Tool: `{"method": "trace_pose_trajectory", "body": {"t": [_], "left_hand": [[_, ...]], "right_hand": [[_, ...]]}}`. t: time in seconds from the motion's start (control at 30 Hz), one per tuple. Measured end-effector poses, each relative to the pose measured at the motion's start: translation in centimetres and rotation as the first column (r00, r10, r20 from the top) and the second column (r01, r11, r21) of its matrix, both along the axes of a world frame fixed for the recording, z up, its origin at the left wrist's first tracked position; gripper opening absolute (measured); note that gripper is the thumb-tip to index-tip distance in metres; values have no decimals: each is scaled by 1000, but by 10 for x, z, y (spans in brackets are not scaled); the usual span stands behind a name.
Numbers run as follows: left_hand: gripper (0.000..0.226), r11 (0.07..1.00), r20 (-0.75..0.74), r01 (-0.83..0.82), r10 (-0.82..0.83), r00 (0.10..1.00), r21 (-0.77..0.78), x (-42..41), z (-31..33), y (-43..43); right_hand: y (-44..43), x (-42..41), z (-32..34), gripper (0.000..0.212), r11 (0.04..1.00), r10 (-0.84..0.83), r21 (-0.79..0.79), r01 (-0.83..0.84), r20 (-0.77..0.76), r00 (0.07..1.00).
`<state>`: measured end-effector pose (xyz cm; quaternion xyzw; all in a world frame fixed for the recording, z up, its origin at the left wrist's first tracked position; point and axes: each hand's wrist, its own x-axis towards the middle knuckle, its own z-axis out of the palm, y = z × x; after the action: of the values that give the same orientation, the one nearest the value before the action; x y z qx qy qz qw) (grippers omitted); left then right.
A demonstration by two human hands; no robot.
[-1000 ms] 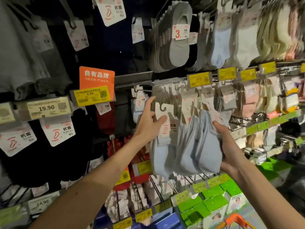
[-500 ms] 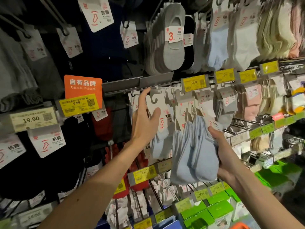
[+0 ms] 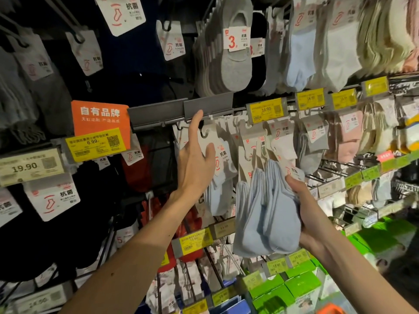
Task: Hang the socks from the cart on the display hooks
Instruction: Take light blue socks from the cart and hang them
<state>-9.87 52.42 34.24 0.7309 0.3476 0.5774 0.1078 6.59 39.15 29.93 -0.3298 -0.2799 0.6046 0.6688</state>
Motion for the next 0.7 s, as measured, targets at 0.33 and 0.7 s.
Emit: {"method": "trace_pose_trajectory", "body": {"t": [0.33,0.7], "left_hand": [[86,980,-235,-182,195,952,78,-10,-16,-12],[49,621,424,483,-255,869,-617,-18,-50,-75]], "right_hand": [[-2,-4,-3,48,1000,-2,-23,4,53,999],[-5,-36,-7,32,997,75,0,-76,175,982]]}}
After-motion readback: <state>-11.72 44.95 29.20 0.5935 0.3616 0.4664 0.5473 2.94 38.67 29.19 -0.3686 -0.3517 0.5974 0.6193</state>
